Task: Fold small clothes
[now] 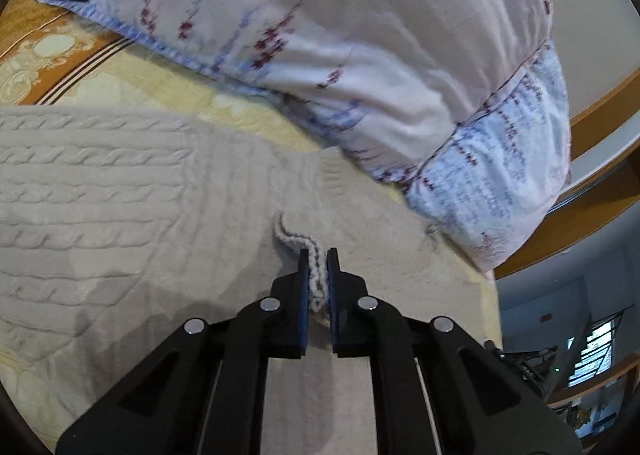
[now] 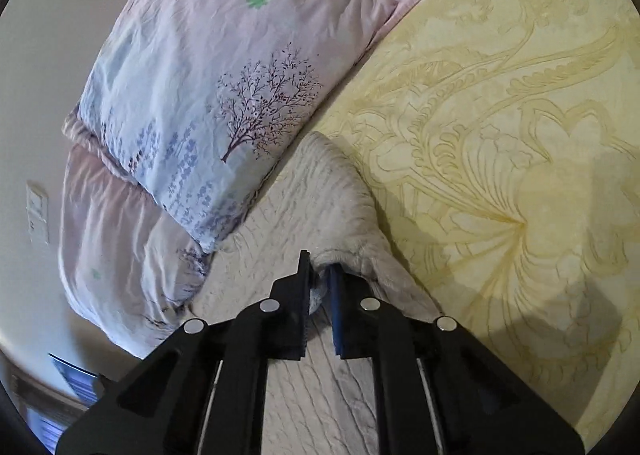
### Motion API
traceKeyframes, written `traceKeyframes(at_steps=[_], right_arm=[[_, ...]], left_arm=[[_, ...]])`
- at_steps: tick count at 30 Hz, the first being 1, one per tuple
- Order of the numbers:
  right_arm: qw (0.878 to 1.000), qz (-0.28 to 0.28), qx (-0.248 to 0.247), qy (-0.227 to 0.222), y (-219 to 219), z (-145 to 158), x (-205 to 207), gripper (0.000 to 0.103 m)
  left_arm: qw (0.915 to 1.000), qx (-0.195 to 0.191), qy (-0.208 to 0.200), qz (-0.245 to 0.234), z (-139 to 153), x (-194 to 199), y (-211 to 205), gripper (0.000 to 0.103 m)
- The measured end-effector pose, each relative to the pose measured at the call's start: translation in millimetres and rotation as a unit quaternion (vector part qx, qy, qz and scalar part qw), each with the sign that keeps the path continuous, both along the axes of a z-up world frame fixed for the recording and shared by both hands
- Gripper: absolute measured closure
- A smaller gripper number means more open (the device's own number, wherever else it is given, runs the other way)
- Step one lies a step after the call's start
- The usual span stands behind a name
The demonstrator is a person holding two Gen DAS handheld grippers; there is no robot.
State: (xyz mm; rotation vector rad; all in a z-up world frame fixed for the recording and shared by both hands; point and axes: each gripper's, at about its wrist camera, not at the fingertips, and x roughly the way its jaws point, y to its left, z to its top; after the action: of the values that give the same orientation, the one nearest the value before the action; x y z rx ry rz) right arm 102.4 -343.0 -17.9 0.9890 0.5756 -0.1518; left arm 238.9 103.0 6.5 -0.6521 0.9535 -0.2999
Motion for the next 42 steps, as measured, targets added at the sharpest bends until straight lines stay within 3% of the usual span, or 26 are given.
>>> traceKeyframes(at_steps=[3, 7, 8, 10, 12, 14, 16, 21, 27, 34, 37, 39, 42], right_arm=[[0.999, -0.011, -0.028, 0.022, 5, -2, -3, 0.095], [0.996, -0.013, -0.066, 0.055, 12, -3, 2, 0.094], [0.995, -0.011, -0.075, 0.062, 14, -2, 3, 0.094], [0.993, -0.013, -0.097, 0.071, 19, 3, -1, 0.085], [0.992, -0.006, -0.109, 0.063, 25, 8, -7, 0.054], [0.992, 0.0, -0.117, 0.053, 32, 11, -12, 0.036], [0.99, 0.009, -0.134, 0.045, 42, 14, -15, 0.028], [0.989, 0.04, -0.144, 0.007, 56, 12, -15, 0.025], [0.991, 0.052, -0.126, 0.002, 54, 9, -13, 0.023], [0.99, 0.061, -0.125, -0.002, 56, 7, -12, 0.019], [0.99, 0.067, -0.127, -0.003, 58, 7, -11, 0.017], [0.989, 0.071, -0.128, -0.004, 60, 7, -11, 0.016], [0.989, 0.076, -0.126, -0.007, 60, 7, -10, 0.016]], left_arm=[[0.9996, 0.008, 0.028, -0.004, -12, -4, 0, 0.095], [0.9995, 0.022, 0.022, -0.002, -11, -13, 0, 0.092], [0.9995, 0.024, 0.022, 0.0, -10, -15, 2, 0.087], [0.9998, 0.012, 0.018, 0.002, -7, -22, 9, 0.071], [1.0, 0.002, 0.003, 0.006, 2, -38, 23, 0.048], [0.9997, -0.006, -0.013, 0.018, 10, -58, 41, 0.034], [0.9988, -0.015, -0.026, 0.04, 15, -79, 62, 0.031], [0.9848, -0.031, -0.039, 0.166, 17, -139, 153, 0.033], [0.9537, -0.042, -0.005, 0.298, -1, -171, 234, 0.046], [0.9257, -0.114, -0.003, 0.361, -23, -170, 274, 0.061], [0.9191, -0.128, -0.003, 0.373, -28, -168, 284, 0.07], [0.9153, -0.139, 0.0, 0.378, -34, -166, 289, 0.085], [0.9112, -0.147, 0.006, 0.385, -40, -165, 296, 0.096]])
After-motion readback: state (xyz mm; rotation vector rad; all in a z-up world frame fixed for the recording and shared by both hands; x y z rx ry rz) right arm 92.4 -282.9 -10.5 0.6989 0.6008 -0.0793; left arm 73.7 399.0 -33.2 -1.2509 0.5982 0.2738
